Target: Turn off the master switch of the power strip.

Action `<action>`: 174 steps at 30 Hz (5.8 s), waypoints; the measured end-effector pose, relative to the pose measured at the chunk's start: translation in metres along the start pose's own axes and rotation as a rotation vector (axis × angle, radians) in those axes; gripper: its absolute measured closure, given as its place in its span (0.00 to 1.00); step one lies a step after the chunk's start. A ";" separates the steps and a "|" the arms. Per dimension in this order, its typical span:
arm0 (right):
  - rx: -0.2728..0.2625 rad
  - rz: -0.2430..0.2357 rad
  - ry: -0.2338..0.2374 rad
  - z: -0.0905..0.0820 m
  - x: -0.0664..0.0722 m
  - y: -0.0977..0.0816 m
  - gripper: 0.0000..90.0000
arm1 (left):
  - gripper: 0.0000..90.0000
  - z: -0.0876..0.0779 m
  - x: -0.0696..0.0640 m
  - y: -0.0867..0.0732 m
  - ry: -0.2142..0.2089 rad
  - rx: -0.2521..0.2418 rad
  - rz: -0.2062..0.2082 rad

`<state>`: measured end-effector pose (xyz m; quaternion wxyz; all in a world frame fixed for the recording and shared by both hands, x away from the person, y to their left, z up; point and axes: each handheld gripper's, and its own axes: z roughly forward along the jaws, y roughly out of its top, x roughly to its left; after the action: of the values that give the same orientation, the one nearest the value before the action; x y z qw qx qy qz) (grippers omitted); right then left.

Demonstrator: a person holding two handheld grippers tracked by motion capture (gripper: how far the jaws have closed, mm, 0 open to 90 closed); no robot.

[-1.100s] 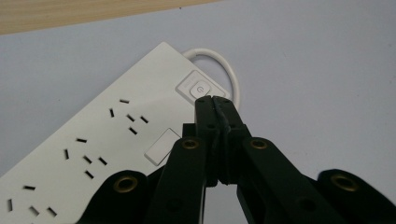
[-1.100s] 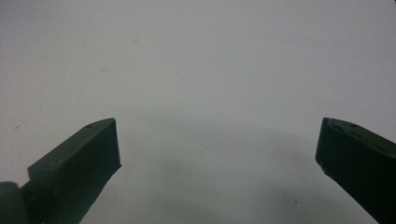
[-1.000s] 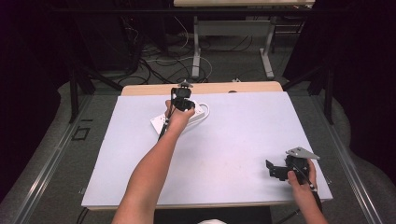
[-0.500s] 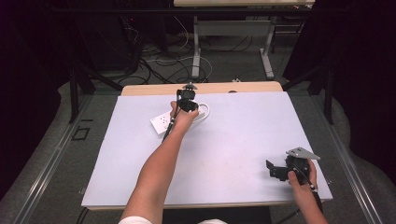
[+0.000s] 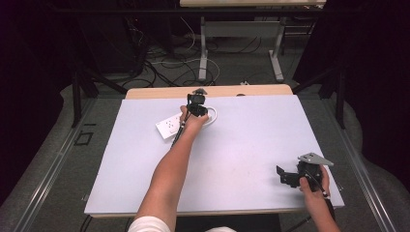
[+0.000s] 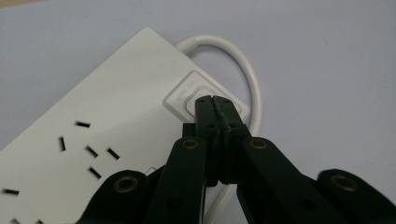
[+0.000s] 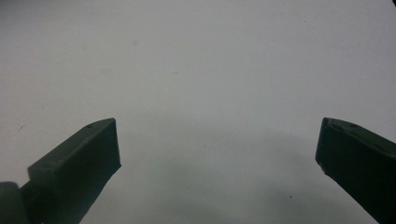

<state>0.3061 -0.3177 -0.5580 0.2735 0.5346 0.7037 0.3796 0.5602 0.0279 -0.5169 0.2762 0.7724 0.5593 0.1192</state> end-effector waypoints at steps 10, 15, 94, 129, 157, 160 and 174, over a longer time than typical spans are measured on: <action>0.004 -0.008 0.016 0.000 0.000 0.000 0.00 | 1.00 0.005 -0.001 0.003 0.015 -0.021 0.003; 0.002 0.003 0.016 0.001 0.001 -0.001 0.00 | 1.00 0.005 -0.002 0.005 0.010 -0.018 0.002; 0.005 -0.004 0.029 -0.003 0.000 -0.002 0.00 | 0.76 -0.015 0.005 0.008 0.020 -0.072 -0.020; 0.002 -0.037 0.035 -0.004 0.002 0.000 0.00 | 0.41 -0.059 0.015 -0.004 -0.021 -0.143 0.085; 0.001 -0.039 0.034 -0.004 0.004 0.001 0.00 | 0.18 -0.119 0.053 -0.032 -0.116 -0.245 0.030; 0.002 -0.040 0.033 -0.004 0.005 0.002 0.00 | 0.14 -0.124 0.056 -0.035 -0.127 -0.258 0.024; -0.004 -0.046 0.025 -0.003 0.006 0.001 0.00 | 0.00 -0.154 0.063 -0.052 -0.162 -0.311 0.030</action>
<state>0.3027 -0.3130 -0.5549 0.2745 0.5129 0.7186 0.3811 0.4643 0.1429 -0.4281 0.4346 0.7358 0.4986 0.1457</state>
